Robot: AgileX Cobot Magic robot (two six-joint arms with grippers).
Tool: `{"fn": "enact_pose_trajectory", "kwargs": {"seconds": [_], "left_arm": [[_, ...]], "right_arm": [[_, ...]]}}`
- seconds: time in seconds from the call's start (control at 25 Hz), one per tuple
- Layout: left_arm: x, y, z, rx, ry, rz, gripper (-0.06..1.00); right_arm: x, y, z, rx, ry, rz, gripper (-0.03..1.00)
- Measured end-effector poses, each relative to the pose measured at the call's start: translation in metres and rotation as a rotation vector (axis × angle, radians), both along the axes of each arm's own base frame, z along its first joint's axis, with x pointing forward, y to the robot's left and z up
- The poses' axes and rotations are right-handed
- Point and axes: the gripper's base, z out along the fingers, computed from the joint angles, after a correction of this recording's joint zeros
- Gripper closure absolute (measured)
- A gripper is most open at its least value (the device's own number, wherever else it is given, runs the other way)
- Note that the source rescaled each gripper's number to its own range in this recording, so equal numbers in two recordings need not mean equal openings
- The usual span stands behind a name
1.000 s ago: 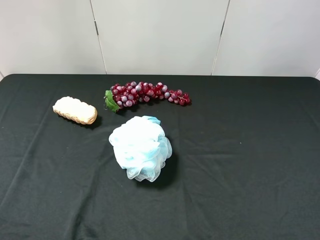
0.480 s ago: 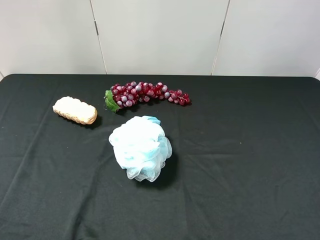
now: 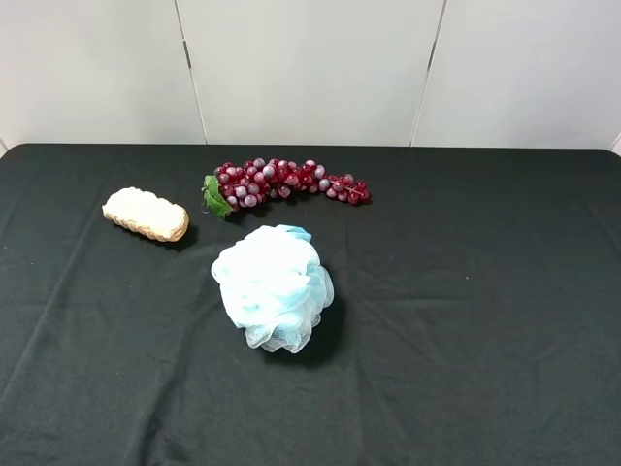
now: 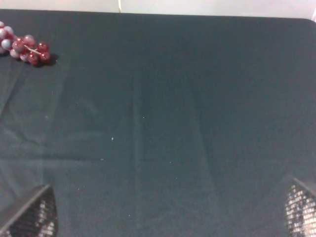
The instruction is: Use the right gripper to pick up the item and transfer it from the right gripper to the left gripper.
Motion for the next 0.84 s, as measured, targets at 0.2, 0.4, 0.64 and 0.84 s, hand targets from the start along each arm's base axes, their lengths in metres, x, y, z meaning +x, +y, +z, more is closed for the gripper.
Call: {"fn": "enact_pose_trajectory", "kwargs": {"seconds": [0.2, 0.4, 0.64, 0.84], "left_arm": [[0.0, 0.0, 0.0, 0.0, 0.0, 0.001, -0.06], [0.0, 0.0, 0.0, 0.0, 0.0, 0.001, -0.06], [0.0, 0.0, 0.0, -0.001, 0.0, 0.002, -0.06], [0.0, 0.0, 0.0, -0.001, 0.0, 0.002, -0.06]], "right_arm": [[0.0, 0.0, 0.0, 0.0, 0.0, 0.0, -0.03], [0.0, 0.0, 0.0, 0.0, 0.0, 0.0, -0.03], [0.0, 0.0, 0.0, 0.0, 0.0, 0.0, -0.03], [0.0, 0.0, 0.0, 0.0, 0.0, 0.0, -0.03]]}}
